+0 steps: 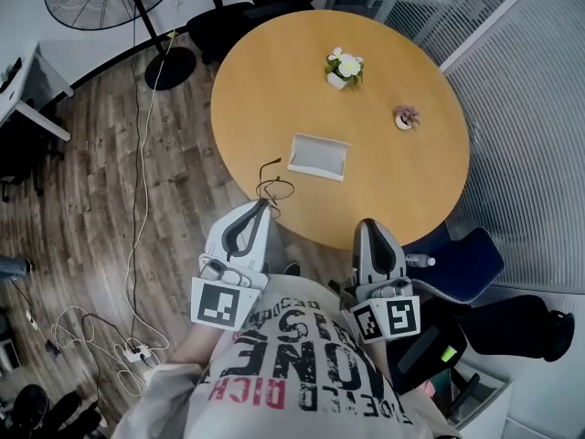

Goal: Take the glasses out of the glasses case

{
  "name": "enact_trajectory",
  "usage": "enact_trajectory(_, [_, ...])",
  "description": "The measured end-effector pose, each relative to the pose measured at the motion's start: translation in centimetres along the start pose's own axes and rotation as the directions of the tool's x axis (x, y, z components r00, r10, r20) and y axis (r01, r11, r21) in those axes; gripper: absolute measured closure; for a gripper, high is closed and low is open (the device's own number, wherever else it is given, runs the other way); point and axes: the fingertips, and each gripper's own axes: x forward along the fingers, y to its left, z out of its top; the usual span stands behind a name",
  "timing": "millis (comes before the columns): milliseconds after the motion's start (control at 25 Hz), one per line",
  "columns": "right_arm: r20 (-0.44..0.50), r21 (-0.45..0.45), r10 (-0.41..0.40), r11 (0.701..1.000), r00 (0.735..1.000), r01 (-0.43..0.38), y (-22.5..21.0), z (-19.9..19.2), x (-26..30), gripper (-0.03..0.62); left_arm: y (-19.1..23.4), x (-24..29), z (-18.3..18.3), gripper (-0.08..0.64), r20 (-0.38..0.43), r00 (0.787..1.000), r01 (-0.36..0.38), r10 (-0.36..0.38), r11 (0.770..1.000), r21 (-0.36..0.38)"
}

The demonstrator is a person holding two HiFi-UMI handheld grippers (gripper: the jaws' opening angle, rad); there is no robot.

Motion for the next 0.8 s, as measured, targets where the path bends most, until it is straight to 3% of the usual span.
enact_trajectory(800, [0.02, -0.013, 0.018, 1.0, 1.0, -0.018, -4.3, -0.6, -3.0, 0.565, -4.5, 1.4, -1.3, 0.543, 0.013, 1.0, 0.009, -0.009, 1.0, -0.001])
